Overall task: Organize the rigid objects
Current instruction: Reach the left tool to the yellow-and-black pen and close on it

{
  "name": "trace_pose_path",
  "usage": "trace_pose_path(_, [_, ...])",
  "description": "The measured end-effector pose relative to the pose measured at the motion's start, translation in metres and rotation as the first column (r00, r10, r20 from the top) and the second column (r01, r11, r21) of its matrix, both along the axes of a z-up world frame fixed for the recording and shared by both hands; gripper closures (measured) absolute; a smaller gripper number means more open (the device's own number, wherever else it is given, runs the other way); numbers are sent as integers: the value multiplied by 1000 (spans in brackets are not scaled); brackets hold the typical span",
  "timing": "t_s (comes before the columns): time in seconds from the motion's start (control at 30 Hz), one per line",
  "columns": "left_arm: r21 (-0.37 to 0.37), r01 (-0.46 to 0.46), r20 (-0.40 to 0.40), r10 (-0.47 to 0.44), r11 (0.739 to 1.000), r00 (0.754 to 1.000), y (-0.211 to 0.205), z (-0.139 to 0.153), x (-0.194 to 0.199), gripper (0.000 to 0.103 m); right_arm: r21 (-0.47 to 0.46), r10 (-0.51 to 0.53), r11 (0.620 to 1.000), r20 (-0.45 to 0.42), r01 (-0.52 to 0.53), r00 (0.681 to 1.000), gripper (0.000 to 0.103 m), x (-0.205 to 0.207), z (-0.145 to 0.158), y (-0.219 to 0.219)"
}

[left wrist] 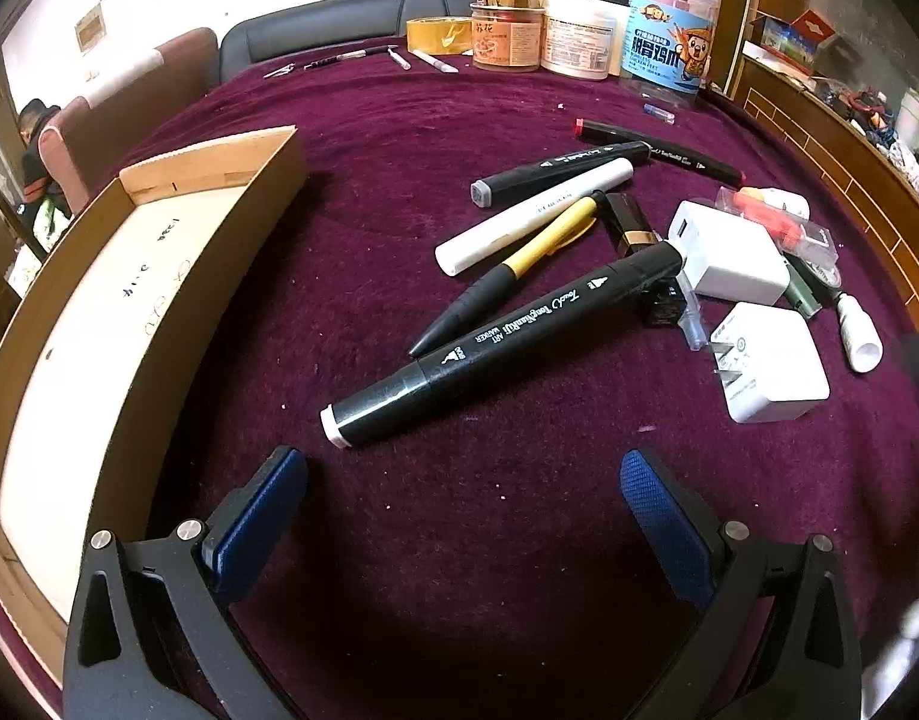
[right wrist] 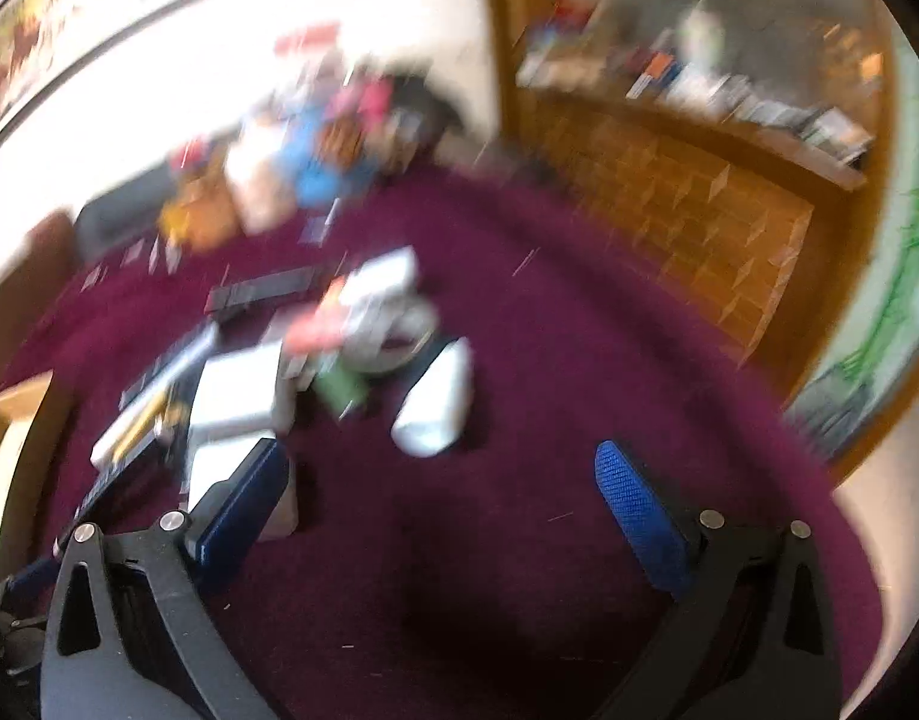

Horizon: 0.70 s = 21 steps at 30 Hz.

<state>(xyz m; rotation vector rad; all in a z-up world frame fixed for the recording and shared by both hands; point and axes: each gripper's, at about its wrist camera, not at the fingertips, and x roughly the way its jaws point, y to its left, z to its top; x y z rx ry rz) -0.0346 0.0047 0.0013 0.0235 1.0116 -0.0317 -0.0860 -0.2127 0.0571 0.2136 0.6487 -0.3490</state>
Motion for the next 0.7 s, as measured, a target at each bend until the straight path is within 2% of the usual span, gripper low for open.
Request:
trace_pose_path(0.03, [1, 2, 0, -2, 1000, 1000, 0, 0, 0, 1, -40, -28, 999, 41, 29, 999, 0, -10, 7, 1])
trace_pose_path(0.07, [2, 3, -1, -3, 1000, 1000, 0, 0, 0, 1, -107, -57, 992, 124, 70, 991, 0, -26, 19, 3])
trace_pose_path(0.13, [5, 1, -1, -1, 1000, 1000, -1, 0, 1, 1, -179, -51, 979, 240, 96, 969, 0, -40, 29, 4])
trace_pose_path(0.17, [6, -3, -1, 3, 1000, 1000, -1, 0, 1, 1, -221, -25, 972, 257, 84, 966, 0, -35, 31, 1])
trace_pose_path(0.23, [13, -13, 0, 13, 1000, 1000, -2, 0, 1, 1, -203, -16, 978, 134, 43, 991, 0, -8, 26, -5])
trace_pose_path(0.27, [16, -14, 0, 14, 1000, 1000, -3, 0, 1, 1, -99, 8, 995, 66, -1, 998, 0, 10, 19, -18])
trace_pose_path(0.33, [18, -12, -2, 12, 1000, 1000, -3, 0, 1, 1, -1, -3, 1000, 49, 3, 999, 0, 27, 12, -34])
trace_pose_path(0.4, [5, 11, -22, -11, 1000, 1000, -1, 1, 3, 2, 9, -29, 1000, 33, 29, 999, 0, 47, 5, -43])
trace_pose_path(0.47, [-42, 45, -41, -47, 998, 998, 6, 5, -1, 5, 31, -35, 999, 12, 34, 999, 0, 52, -8, -51])
trace_pose_path(0.5, [-108, 66, -30, -70, 992, 997, 15, 12, -7, 7, 59, -25, 998, -4, 25, 1000, 0, 51, -13, -55])
trace_pose_path(0.57, [-142, 87, 10, -86, 986, 996, 28, 24, -17, 7, 130, -13, 991, -18, 16, 1000, 0, 49, -20, -66])
trace_pose_path(0.7, [-64, 131, 155, -120, 989, 981, 45, 50, -34, 6, 195, -7, 981, -42, 15, 999, 0, 48, -28, -72])
